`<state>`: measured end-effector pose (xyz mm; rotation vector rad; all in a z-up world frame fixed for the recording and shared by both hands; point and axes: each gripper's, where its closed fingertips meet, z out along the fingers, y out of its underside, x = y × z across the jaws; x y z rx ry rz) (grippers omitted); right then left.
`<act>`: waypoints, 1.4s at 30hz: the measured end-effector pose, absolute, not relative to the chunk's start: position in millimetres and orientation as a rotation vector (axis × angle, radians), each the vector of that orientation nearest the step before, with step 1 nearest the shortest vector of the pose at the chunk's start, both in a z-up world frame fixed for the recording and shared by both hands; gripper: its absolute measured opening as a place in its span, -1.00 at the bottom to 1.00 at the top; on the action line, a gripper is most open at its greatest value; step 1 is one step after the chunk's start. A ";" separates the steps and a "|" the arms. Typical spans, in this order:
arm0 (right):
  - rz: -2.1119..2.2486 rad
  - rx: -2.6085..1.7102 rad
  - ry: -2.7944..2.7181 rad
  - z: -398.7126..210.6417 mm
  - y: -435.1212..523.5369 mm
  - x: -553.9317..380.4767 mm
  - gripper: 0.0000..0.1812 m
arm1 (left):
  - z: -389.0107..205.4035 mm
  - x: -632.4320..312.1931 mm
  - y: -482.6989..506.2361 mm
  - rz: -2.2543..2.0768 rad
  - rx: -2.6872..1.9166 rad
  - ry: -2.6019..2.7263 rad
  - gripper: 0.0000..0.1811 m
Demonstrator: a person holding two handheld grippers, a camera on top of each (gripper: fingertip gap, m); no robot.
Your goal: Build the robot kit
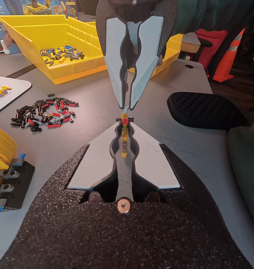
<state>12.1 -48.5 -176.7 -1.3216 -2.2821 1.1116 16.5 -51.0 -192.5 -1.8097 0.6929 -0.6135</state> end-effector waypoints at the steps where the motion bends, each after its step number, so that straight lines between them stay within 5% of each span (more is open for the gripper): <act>1: 1.090 -1.315 -2.298 -176.6 -48.6 12.6 -0.93 | -192.5 16.9 -51.1 -0.619 -1.809 0.692 -0.93; 26: 0.508 -1.320 -2.728 -176.7 -50.9 14.5 -0.93 | -192.9 19.3 -52.5 -0.560 -1.817 0.735 -0.93; 42: 0.640 -1.382 -2.700 -176.2 -55.3 12.4 -0.93 | -193.4 21.1 -52.9 -0.571 -1.825 0.737 -0.93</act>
